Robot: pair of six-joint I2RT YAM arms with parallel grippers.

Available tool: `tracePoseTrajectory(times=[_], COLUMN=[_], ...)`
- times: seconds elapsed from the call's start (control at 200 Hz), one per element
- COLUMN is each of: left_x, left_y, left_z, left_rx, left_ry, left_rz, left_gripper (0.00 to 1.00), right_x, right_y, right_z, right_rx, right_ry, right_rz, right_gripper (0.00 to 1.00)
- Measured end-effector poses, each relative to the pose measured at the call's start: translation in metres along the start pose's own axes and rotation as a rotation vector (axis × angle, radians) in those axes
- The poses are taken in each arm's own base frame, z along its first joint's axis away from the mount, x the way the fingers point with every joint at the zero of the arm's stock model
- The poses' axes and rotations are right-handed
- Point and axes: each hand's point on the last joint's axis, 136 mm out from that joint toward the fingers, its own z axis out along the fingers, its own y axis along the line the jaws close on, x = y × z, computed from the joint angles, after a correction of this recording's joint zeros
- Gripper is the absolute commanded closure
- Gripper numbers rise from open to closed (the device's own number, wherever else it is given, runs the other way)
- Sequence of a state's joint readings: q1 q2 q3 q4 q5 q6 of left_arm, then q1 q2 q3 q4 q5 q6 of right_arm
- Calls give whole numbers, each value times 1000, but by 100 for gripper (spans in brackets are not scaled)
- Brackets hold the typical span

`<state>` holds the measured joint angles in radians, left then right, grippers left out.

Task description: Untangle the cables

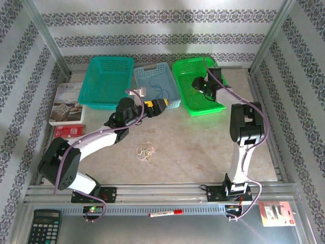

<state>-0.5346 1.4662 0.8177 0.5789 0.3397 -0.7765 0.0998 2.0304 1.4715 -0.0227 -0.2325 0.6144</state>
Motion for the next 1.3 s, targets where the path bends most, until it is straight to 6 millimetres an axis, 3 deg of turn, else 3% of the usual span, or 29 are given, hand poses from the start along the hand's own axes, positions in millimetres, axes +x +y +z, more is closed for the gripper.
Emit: tracePoseTrajectory(times=[0.11,0.265,0.465,0.6,0.729,0.884,1.109,1.299], left_x=[-1,-2,-2,2,10,23,42,46], left_y=[-1,-4,-4,0,8,19,39,69], left_z=[-3,-10,-28,-44,-59,-78,-113,-146], left_rx=[-5,-19,-55,-98,-154,-221,-320,-425], left_ry=[4,8,10,17,40,81,108,69], left_rz=[8,14,36,50,45,31,9,-67], left_gripper=[0,0,0,0,0,0,0,0], right_x=[-16,-25,-18,1,44,125,249,328], right_y=[9,20,44,71,104,132,151,167], right_z=[-5,-24,-81,-118,-140,-152,-173,-199], right_rx=[-18,-38,-99,-166,-244,-320,-392,-443], right_ry=[-33,-58,-91,-97,-49,87,306,431], right_rz=[-22,-33,-54,-93,-163,-249,-406,-557], right_gripper=[53,53,53,53,53,52,43,40])
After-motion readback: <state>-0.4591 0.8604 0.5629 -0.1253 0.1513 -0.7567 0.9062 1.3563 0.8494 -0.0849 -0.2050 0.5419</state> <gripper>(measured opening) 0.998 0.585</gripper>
